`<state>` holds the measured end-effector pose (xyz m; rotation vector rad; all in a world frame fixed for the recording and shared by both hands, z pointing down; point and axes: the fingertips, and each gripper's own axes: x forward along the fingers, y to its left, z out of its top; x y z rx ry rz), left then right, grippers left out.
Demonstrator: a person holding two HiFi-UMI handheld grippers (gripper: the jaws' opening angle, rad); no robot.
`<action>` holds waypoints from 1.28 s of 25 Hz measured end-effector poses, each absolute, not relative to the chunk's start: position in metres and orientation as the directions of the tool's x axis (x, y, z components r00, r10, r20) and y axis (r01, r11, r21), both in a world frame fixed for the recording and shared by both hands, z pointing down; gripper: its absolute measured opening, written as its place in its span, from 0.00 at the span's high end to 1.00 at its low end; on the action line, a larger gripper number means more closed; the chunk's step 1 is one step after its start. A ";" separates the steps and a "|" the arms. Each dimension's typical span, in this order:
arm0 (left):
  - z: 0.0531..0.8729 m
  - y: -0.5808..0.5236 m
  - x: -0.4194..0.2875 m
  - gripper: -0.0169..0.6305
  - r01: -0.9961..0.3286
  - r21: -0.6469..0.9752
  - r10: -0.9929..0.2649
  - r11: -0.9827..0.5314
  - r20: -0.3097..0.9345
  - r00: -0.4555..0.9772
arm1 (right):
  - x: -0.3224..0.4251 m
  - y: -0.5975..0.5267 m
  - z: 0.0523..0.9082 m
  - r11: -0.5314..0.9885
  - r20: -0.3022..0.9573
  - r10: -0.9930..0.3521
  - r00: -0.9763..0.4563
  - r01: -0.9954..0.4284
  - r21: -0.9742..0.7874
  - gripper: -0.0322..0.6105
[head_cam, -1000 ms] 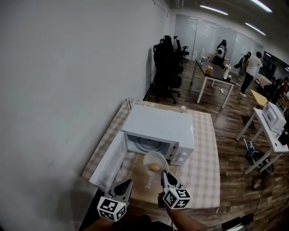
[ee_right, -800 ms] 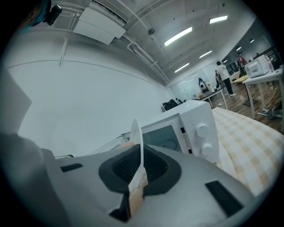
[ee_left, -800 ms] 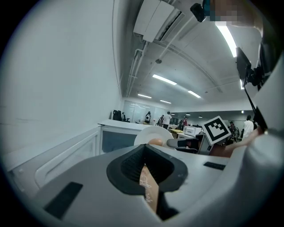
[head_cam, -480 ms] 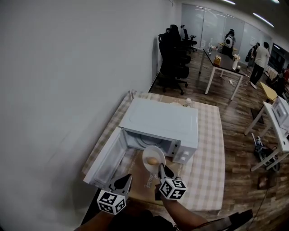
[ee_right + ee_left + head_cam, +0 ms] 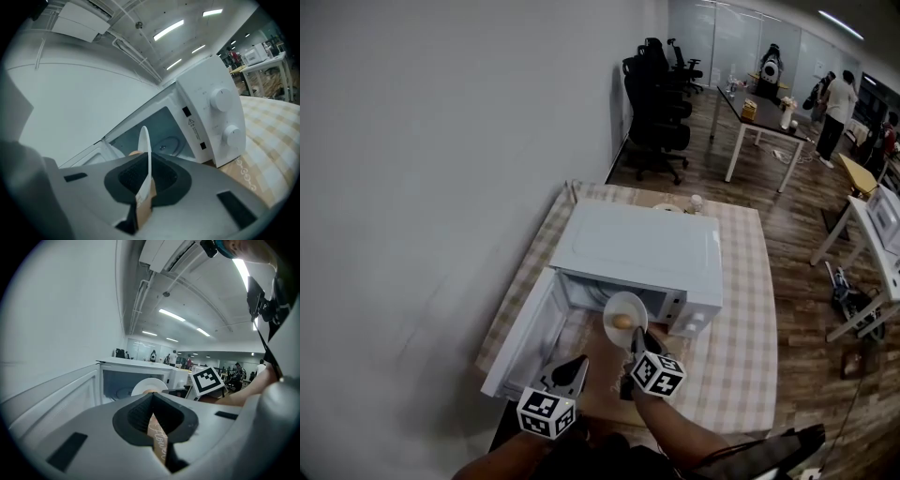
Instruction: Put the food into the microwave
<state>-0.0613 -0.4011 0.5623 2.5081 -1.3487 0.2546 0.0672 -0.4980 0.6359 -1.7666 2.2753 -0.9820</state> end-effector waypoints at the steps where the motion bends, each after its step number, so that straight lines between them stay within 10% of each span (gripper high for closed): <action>1: 0.566 -0.406 -0.064 0.96 -0.838 0.168 -0.786 -0.520 0.291 0.546 | 0.066 -0.502 0.641 0.106 0.308 -0.897 -0.316 -0.831 -0.546 0.92; 32: 0.578 -0.464 -0.081 0.96 -0.767 0.189 -0.700 -0.613 0.321 0.638 | 0.068 -0.589 0.731 -0.334 0.390 -0.920 -0.040 -0.440 -0.834 0.91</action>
